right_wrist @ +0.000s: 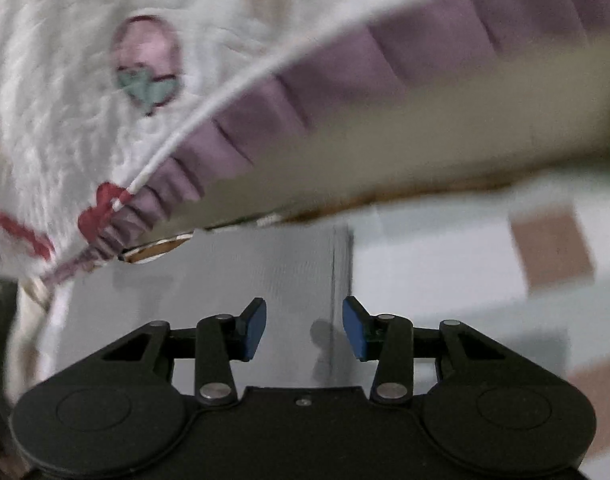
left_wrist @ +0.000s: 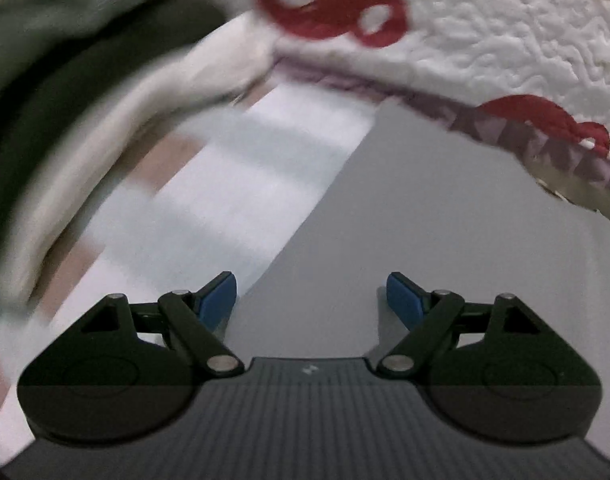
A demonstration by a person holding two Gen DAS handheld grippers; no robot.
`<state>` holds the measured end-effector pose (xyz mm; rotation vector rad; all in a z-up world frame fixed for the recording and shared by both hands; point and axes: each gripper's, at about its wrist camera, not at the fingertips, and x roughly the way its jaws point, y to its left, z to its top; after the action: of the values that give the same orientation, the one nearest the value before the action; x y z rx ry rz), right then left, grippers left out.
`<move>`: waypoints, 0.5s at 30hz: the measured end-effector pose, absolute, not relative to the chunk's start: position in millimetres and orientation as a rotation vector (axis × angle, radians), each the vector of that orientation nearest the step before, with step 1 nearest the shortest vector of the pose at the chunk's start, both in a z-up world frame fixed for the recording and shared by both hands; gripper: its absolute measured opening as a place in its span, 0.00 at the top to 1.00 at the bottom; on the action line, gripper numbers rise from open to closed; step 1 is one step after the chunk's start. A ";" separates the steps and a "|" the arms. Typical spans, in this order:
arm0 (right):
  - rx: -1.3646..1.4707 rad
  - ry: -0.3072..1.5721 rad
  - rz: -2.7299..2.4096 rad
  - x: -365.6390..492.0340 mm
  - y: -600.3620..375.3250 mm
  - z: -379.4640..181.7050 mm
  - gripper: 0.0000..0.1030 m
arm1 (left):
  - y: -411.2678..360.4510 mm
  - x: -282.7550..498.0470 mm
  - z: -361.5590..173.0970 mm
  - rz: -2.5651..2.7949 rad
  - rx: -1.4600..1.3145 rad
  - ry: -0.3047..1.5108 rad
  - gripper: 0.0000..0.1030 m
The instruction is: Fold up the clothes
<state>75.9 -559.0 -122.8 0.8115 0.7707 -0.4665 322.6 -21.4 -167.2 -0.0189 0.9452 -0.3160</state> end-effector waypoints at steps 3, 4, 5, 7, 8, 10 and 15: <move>1.126 0.762 -0.446 59.9 -561.0 -142.5 0.53 | 23.2 300.4 -153.5 -0.295 -0.070 0.990 0.20; 1.235 0.758 -0.425 52.4 -556.1 -150.1 0.53 | 35.8 292.1 -148.9 -0.292 -0.087 0.998 0.20; 1.300 0.767 -0.396 49.3 -550.6 -155.5 0.53 | 48.3 283.0 -145.2 -0.300 -0.122 0.996 0.20; 1.315 0.813 -0.301 49.6 -532.1 -157.2 0.53 | 66.6 266.1 -144.6 -0.326 -0.221 0.989 0.20; 1.259 0.838 -0.287 49.9 -520.4 -152.1 0.53 | 76.7 259.1 -151.3 -0.332 -0.296 0.988 0.20; 1.093 0.877 -0.314 43.8 -488.8 -133.0 0.53 | 94.5 248.4 -164.9 -0.341 -0.437 1.001 0.20; 1.000 0.873 -0.380 0.4 -432.6 -120.1 0.45 | 90.9 259.7 -171.5 -0.414 -0.537 1.004 0.29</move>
<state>0.4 -432.6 -120.1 1.0002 0.8732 -0.3800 259.7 90.9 -171.5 -0.5370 1.0036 -0.4142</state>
